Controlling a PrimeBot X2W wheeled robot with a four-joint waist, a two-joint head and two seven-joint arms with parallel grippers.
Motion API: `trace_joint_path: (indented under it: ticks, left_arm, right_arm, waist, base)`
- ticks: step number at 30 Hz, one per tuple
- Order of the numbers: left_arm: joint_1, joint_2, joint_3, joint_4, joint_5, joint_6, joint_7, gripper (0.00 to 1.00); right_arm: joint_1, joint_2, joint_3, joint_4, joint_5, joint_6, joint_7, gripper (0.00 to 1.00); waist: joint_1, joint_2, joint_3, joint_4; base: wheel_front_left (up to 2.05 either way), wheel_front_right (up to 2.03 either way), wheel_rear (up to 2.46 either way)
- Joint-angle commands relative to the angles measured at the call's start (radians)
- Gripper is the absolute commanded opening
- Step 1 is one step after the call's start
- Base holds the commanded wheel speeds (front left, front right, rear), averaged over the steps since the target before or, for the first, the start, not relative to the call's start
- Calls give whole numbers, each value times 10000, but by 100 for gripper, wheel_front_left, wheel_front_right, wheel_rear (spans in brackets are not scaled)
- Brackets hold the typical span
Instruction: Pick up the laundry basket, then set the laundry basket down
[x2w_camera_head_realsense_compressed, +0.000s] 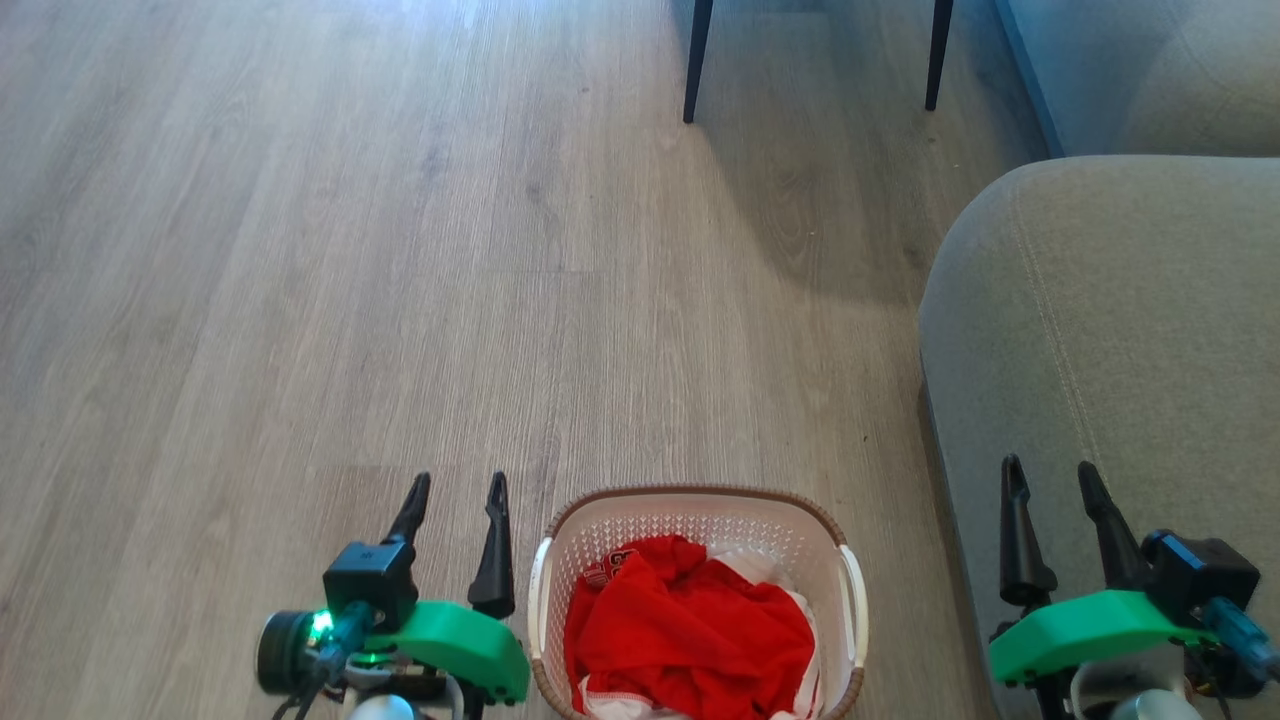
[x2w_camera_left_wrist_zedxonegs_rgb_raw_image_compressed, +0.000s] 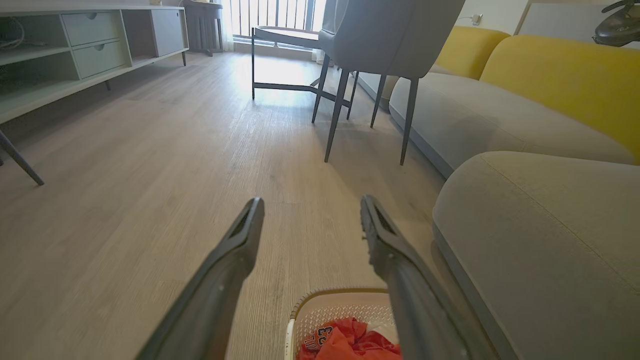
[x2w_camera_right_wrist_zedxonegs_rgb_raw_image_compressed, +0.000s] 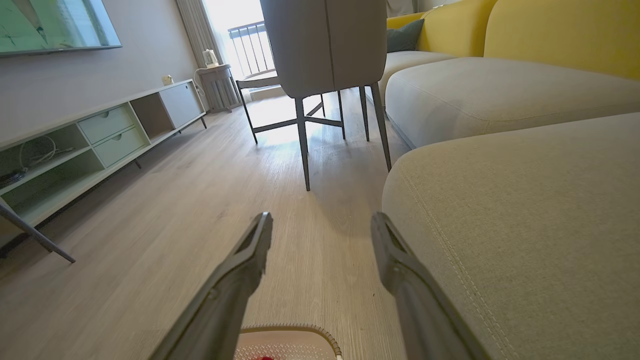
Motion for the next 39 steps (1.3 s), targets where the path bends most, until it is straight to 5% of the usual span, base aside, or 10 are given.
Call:
trace_joint_path:
  ticks: [1, 17, 18, 23, 39]
  left_arm:
    - [-466, -60, 253, -250, -110, 11, -80, 100]
    - [-325, -60, 555, -689, -600, -650, -80, 100]
    - [-312, -60, 593, -752, -694, -699, -80, 0]
    - [337, 7, 169, 213, -774, -710, 44, 0]
    - [169, 96, 594, 227, -2396, -937, 381, 0]
  right_arm:
    - [-218, -74, 255, -305, -18, 67, -131, 100]
    - [-162, -74, 341, -246, -44, 67, -132, 100]
    - [-164, -74, 347, -244, -49, 67, -132, 0]
    - [129, 17, 122, 667, 70, 0, 32, 0]
    - [-99, -47, 35, 735, 1694, 8, 411, 0]
  waist:
    - [1, -1, -7, -1]
    - [1, -1, -80, -31]
    - [1, -1, -81, -35]
    - [1, -1, -80, -41]
    - [1, -1, -19, -157]
  base:
    - [0, 0, 0]
    - [0, 0, 0]
    - [0, 0, 0]
    - [0, 0, 0]
    - [0, 0, 0]
